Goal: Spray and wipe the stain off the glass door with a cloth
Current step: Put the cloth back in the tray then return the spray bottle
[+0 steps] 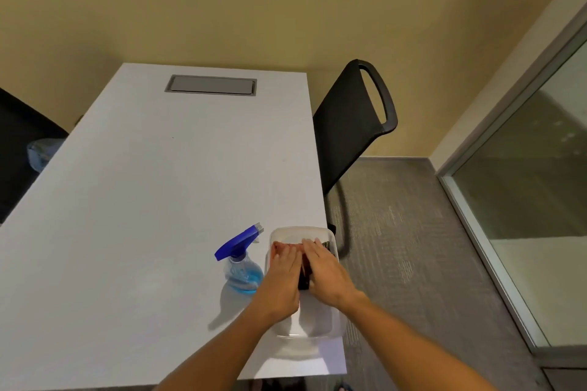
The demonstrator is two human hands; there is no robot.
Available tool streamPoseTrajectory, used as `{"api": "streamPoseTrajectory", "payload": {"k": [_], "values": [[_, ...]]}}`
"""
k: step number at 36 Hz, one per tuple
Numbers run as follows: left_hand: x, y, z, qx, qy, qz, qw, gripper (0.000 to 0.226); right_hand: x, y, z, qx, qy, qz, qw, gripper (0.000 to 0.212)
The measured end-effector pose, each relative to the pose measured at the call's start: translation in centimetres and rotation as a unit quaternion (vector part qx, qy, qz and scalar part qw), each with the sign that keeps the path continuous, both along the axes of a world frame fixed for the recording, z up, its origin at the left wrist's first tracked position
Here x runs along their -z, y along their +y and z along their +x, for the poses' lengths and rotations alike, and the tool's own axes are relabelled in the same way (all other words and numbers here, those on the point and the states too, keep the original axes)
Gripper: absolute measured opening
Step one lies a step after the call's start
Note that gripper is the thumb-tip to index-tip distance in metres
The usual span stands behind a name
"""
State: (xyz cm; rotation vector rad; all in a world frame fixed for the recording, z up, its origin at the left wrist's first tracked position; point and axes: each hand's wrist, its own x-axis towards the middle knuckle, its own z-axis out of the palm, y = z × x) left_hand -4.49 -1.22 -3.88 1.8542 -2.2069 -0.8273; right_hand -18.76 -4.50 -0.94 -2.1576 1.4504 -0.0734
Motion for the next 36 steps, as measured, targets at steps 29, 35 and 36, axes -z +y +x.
{"api": "streamPoseTrajectory", "payload": {"k": [29, 35, 36], "values": [[0.3, 9.1, -0.5, -0.391, 0.217, 0.087, 0.89, 0.054, -4.5, 0.8, 8.7, 0.038, -0.169, 0.144, 0.974, 0.076], [1.4, 8.9, 0.7, -0.376, 0.264, 0.171, 0.872, 0.045, -4.8, 1.1, 10.6, 0.028, -0.147, 0.159, 0.976, 0.061], [1.6, 8.9, 0.9, -0.369, 0.267, 0.177, 0.873, 0.046, -4.8, 1.2, 10.9, 0.032, -0.148, 0.164, 0.975, 0.057]]}}
